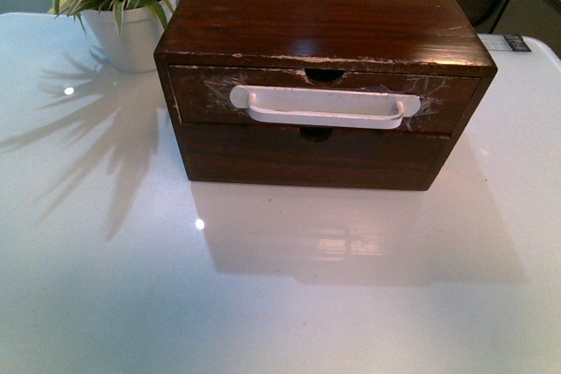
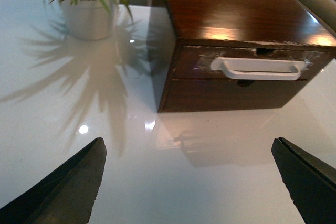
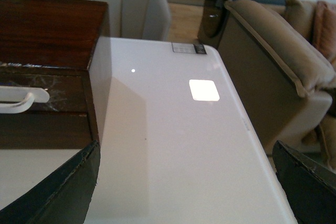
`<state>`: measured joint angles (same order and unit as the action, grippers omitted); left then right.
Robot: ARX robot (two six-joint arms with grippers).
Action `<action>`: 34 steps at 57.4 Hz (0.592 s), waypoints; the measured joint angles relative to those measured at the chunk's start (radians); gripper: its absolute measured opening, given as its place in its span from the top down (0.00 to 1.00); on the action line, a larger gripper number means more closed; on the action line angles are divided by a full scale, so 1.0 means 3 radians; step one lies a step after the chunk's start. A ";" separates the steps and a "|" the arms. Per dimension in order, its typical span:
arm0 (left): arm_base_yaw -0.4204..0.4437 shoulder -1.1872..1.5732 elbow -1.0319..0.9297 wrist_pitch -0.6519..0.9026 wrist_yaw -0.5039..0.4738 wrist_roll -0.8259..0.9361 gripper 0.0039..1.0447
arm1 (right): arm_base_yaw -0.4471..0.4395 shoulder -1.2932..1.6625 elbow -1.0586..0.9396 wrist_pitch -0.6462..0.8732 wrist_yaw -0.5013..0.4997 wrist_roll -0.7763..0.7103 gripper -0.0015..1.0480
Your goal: Open drawer
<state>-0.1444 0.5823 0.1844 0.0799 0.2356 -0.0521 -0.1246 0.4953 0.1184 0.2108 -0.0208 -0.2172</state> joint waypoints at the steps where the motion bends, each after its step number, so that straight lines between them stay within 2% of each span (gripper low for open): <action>1: -0.0023 0.0069 0.0011 0.0056 0.0014 0.0041 0.08 | -0.0029 0.0126 0.0034 0.0083 -0.0084 -0.0081 0.09; 7: -0.0243 0.0778 0.0165 0.0589 0.0085 0.0327 0.08 | -0.0071 0.0769 0.0210 0.0375 -0.0425 -0.0502 0.09; 13: -0.0497 0.1761 0.0490 0.1104 0.0280 0.0726 0.08 | 0.0109 0.1504 0.0379 0.0518 -0.0652 -0.1005 0.09; 25: -0.0654 0.2719 0.0835 0.1504 0.0459 0.1226 0.08 | 0.0509 0.2274 0.0589 0.0736 -0.0781 -0.1542 0.09; 34: -0.0666 0.3212 0.1106 0.1527 0.0609 0.1612 0.08 | 0.0745 0.2772 0.0861 0.0799 -0.0877 -0.1853 0.09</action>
<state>-0.3443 1.5459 0.5163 0.5381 0.4183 0.4316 0.0990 1.3270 0.3767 0.4503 -0.2840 -0.7731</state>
